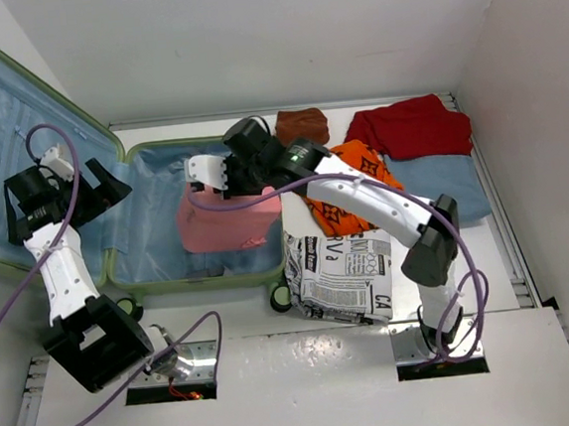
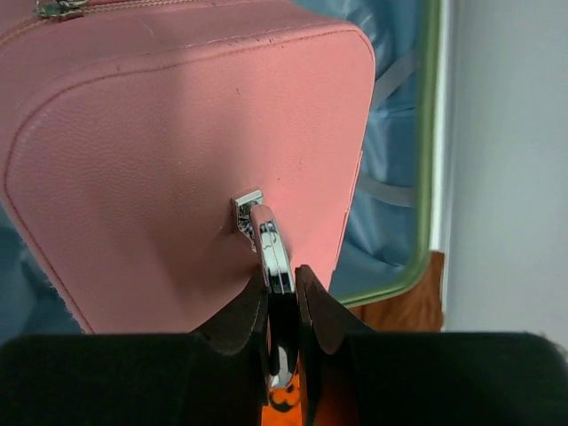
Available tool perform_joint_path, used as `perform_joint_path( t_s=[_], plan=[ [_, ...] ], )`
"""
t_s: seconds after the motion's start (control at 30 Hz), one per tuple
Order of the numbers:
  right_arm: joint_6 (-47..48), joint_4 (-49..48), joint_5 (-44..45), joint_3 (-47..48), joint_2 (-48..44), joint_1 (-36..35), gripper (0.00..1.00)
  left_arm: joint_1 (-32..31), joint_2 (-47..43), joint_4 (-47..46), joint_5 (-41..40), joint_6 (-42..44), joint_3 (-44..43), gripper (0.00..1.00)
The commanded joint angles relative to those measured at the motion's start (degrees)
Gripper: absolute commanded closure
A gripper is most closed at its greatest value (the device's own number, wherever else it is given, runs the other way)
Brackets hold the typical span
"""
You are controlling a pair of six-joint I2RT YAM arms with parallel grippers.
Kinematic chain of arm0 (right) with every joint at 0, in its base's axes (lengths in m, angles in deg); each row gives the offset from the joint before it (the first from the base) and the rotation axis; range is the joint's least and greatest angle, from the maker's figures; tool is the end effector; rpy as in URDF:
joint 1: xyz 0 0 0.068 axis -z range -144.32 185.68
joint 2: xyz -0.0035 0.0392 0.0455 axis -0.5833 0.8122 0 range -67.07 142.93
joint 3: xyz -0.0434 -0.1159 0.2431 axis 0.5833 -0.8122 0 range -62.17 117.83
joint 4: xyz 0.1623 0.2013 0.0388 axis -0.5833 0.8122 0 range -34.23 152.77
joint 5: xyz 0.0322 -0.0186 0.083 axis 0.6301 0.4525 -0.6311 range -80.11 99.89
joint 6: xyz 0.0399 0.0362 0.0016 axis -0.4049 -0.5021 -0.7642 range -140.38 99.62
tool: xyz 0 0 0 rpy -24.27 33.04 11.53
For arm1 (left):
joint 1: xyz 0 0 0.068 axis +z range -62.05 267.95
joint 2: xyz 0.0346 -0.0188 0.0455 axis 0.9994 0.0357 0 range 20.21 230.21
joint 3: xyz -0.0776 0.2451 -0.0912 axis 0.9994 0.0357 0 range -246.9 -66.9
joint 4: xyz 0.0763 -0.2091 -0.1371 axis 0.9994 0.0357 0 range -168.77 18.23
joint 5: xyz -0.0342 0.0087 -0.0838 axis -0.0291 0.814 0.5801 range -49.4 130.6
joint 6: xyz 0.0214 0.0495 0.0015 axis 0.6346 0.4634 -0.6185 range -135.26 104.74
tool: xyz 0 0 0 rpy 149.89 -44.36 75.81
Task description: Pack the luggage
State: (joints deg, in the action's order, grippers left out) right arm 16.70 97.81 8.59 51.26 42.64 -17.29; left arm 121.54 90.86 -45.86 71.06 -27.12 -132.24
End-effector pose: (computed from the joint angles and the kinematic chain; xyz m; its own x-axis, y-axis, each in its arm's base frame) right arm 0.2617 0.3483 0.3698 0.1898 -0.7494 -0.6344 -0.8704 0.1706 -0.4618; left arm 0.2301 0.1312 0.3349 -0.4745 -0.5278 -0.7045 -0.2478 0.8481 -0.4684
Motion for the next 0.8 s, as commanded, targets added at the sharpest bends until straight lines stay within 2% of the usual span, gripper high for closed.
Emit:
perform_joint_path(
  t_s=[0.0,0.23,0.4,0.53,0.77],
  plan=[
    [-3.4,-6.5,3.6,0.7,1.7,-0.6,1.00,1.1,1.3,-1.0,6.4,2.7,0.6,0.00],
    [-5.3,0.6,12.5,4.9,9.5,-4.7,1.00,1.7,3.1,-2.1,7.6,3.2,1.6,0.00],
    [-5.5,4.2,16.9,4.6,11.2,-7.9,1.00,2.2,4.9,-2.1,8.2,3.2,1.6,0.00],
    [-6.1,11.0,19.3,9.5,13.2,-10.8,1.00,2.7,4.9,-2.6,8.2,3.2,2.8,0.00],
    [-5.4,17.1,24.6,15.1,14.7,-13.2,1.00,2.7,4.9,-3.1,8.7,3.2,3.8,0.00]
  ],
)
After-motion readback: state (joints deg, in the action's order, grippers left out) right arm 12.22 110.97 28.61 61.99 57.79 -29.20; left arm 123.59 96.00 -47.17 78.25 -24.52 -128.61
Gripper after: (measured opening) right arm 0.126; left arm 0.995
